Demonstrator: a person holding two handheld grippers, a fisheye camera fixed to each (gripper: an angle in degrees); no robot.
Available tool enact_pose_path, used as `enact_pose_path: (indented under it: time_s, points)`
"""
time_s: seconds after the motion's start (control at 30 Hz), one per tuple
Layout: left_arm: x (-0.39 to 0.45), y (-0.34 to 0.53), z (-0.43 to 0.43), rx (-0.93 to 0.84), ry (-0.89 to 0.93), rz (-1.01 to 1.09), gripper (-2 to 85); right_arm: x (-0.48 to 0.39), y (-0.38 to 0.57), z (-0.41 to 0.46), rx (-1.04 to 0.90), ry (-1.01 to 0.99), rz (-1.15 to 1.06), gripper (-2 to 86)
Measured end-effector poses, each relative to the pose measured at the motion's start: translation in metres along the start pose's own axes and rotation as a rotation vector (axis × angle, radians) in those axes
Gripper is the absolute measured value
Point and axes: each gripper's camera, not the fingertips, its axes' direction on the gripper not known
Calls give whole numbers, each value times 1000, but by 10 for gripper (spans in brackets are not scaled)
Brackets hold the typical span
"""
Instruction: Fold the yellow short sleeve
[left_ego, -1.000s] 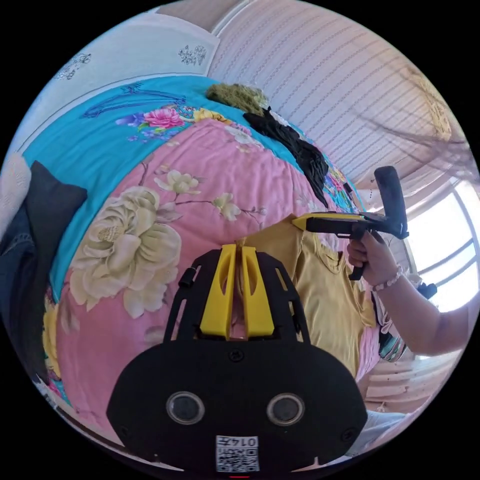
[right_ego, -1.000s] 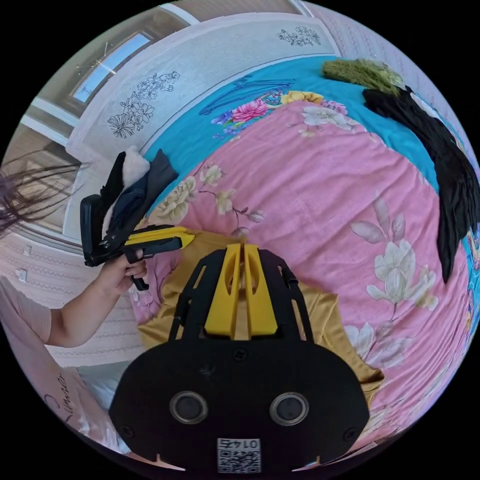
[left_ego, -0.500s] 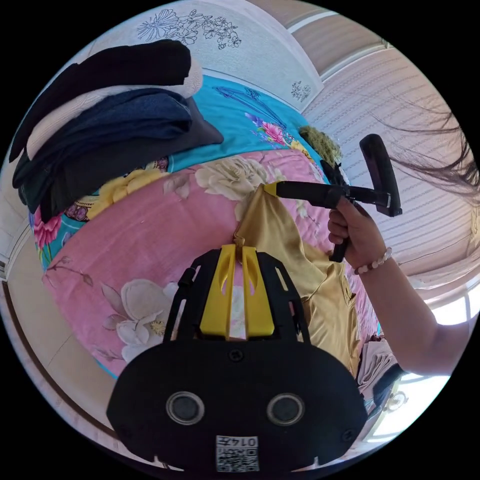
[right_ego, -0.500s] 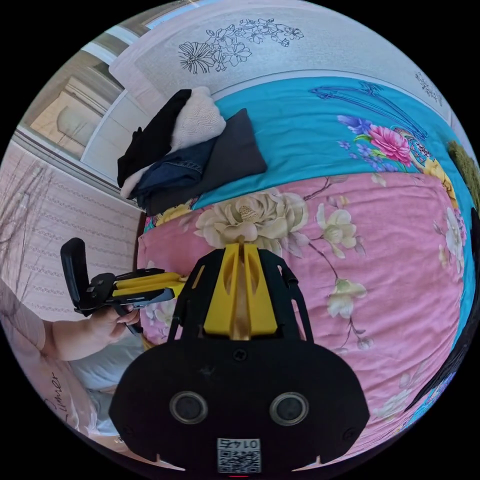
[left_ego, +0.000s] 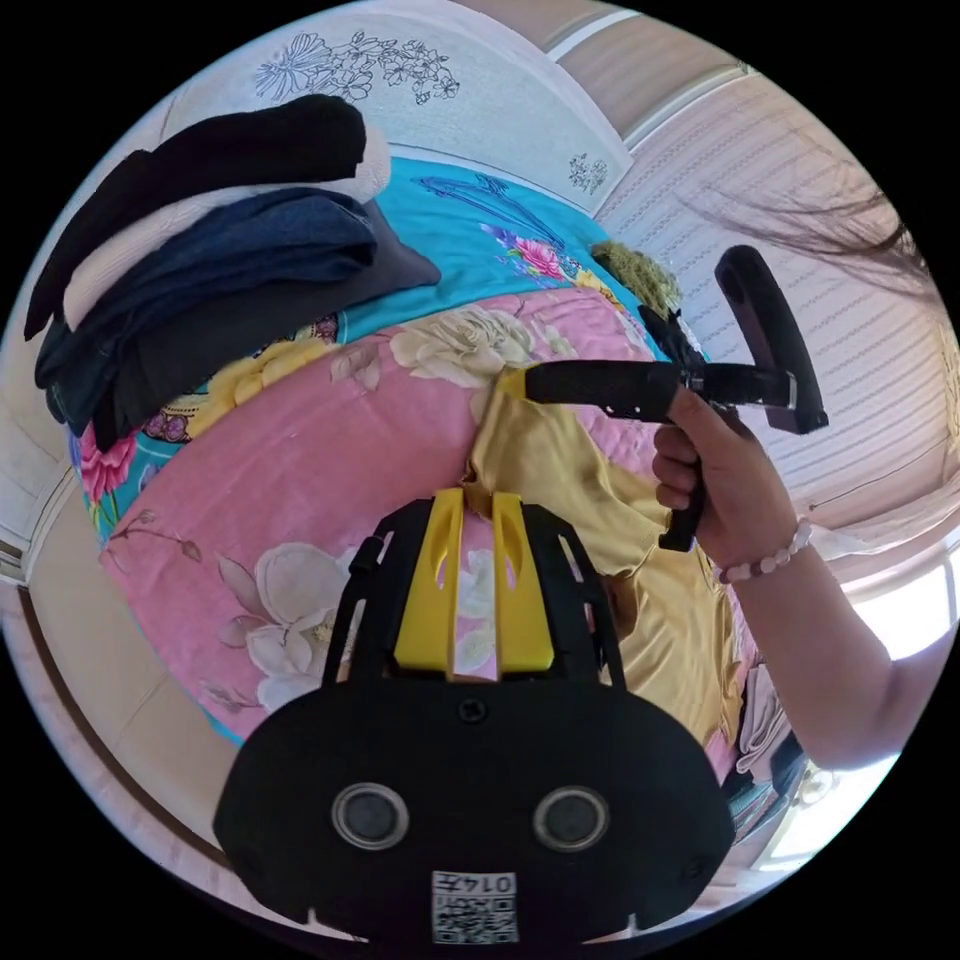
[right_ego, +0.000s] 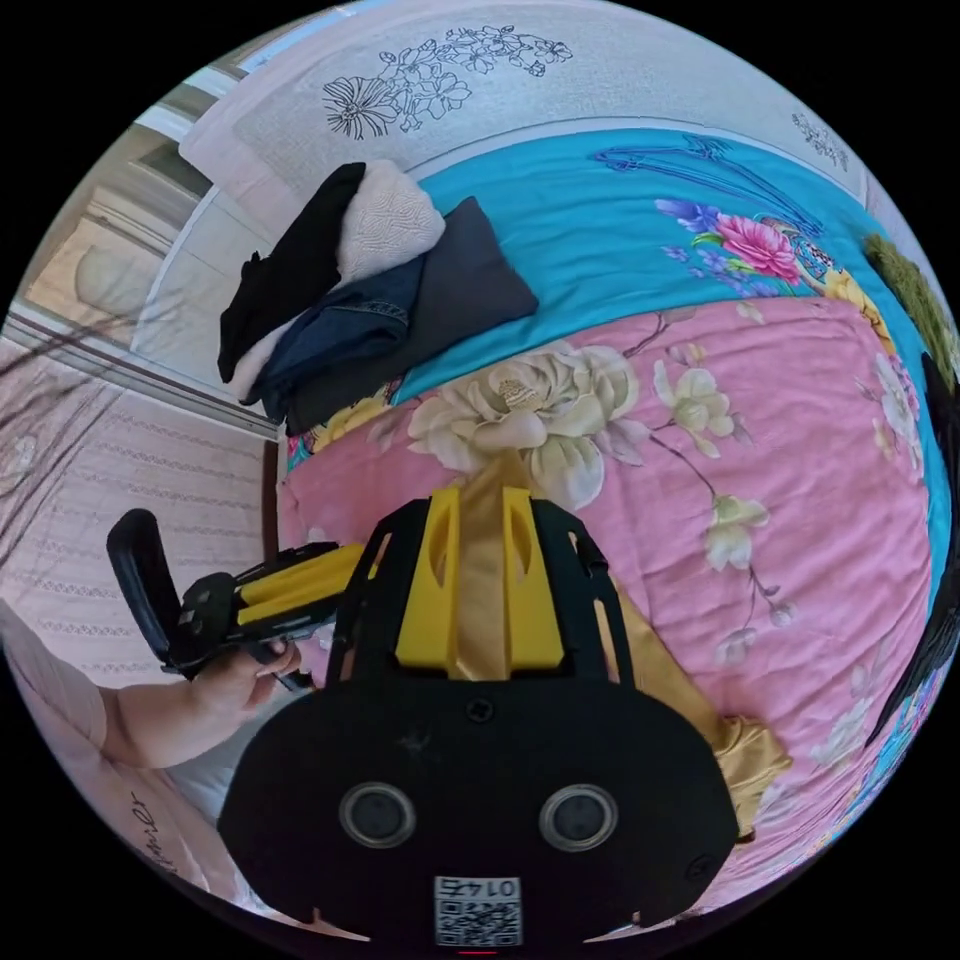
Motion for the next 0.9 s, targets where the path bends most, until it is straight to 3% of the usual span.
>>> enact_pose_path:
  time_s: [0.2, 0.3, 0.4, 0.47, 0.57, 0.67, 0.9]
  points:
    - [12, 19, 4, 37, -32, 67, 18, 11, 6, 31, 26, 2, 71, 43]
    - [30, 23, -7, 65, 9, 115, 1, 26, 22, 19, 64, -94, 106, 17]
    - [64, 30, -30, 175, 247, 327, -3, 42, 65, -26, 207, -180, 102, 9]
    - [95, 39, -41, 184, 497, 481, -2, 56, 108, -63, 316, -222, 111, 8]
    - [145, 60, -39, 106, 654, 625, 2, 82, 197, -122, 460, -271, 200, 6]
    - [191, 91, -18, -29, 681, 725, 15, 94, 286, -156, 493, -233, 337, 6]
    - [235, 144, 25, -260, 647, 770, 42, 99, 415, -122, 220, -109, 621, 9]
